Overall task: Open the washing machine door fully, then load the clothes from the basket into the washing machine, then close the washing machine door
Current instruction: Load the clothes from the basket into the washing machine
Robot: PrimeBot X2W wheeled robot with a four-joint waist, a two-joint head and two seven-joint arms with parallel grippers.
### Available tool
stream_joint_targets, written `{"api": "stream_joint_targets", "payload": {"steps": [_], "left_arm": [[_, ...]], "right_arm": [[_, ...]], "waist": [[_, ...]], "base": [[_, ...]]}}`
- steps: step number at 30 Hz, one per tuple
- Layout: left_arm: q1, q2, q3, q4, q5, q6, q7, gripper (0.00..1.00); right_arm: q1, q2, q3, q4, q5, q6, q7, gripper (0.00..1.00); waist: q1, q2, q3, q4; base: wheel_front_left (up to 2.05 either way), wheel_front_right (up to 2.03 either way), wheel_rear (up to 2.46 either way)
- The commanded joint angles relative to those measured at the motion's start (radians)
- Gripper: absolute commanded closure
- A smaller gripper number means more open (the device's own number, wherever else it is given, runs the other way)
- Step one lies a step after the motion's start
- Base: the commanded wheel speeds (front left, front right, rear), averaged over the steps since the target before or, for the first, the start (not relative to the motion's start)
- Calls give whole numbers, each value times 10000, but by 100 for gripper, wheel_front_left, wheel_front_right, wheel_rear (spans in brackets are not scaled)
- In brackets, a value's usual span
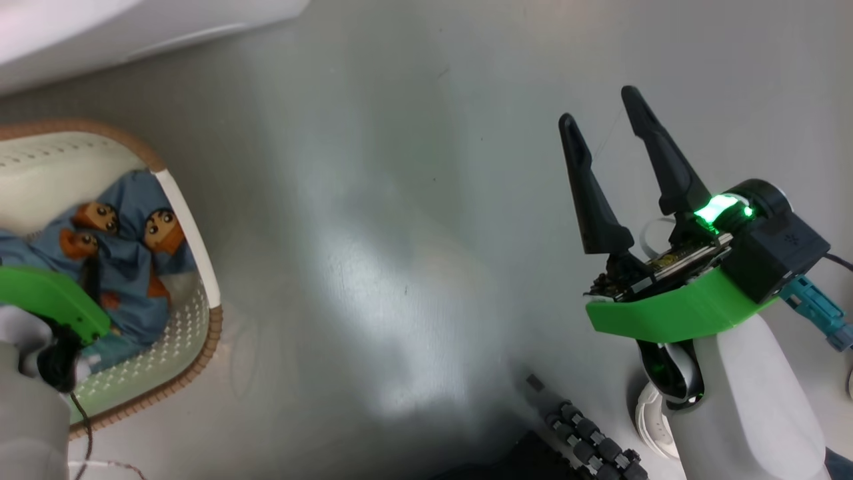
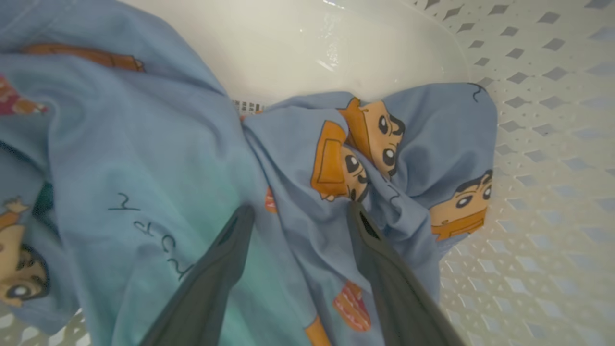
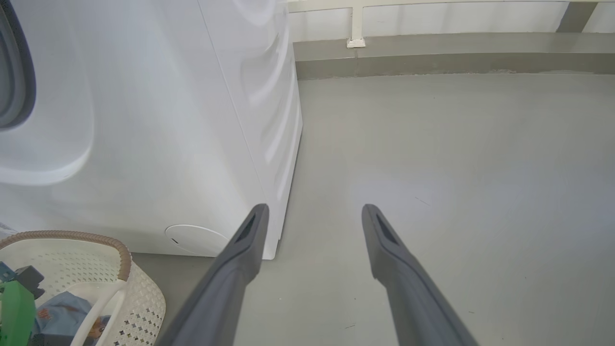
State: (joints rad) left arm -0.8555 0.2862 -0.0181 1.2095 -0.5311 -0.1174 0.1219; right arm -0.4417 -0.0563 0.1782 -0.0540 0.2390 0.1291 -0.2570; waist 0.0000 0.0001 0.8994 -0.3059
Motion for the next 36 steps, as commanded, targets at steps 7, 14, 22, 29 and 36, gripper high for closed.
{"api": "stream_joint_targets", "payload": {"steps": [7,14,22,29,36], "left_arm": [[-273,356,64,258,-98,-16,-63,0],[-557,248,-32,470,-163,-19,-203,0],[-510,12,-278,628,-89,-37,-561,100],[-286,-165,-336,690,-217,-83,-1091,100],[152,-367,-498,678,-306,-120,-2052,100]], "right_arm": [[181,60,72,-438,-170,16,-48,0],[255,60,-122,-519,-221,16,-48,0],[387,60,-327,-522,-251,16,-48,0],[423,60,-374,-382,-313,16,-48,0],[546,60,-445,-117,-401,16,-48,0]], "waist": [[0,-1,489,40],[0,-1,719,-20],[0,-1,556,51],[0,-1,51,335],[0,-1,-879,771]], "base": [[0,0,0],[0,0,0],[0,0,0],[0,0,0],[0,0,0]]}}
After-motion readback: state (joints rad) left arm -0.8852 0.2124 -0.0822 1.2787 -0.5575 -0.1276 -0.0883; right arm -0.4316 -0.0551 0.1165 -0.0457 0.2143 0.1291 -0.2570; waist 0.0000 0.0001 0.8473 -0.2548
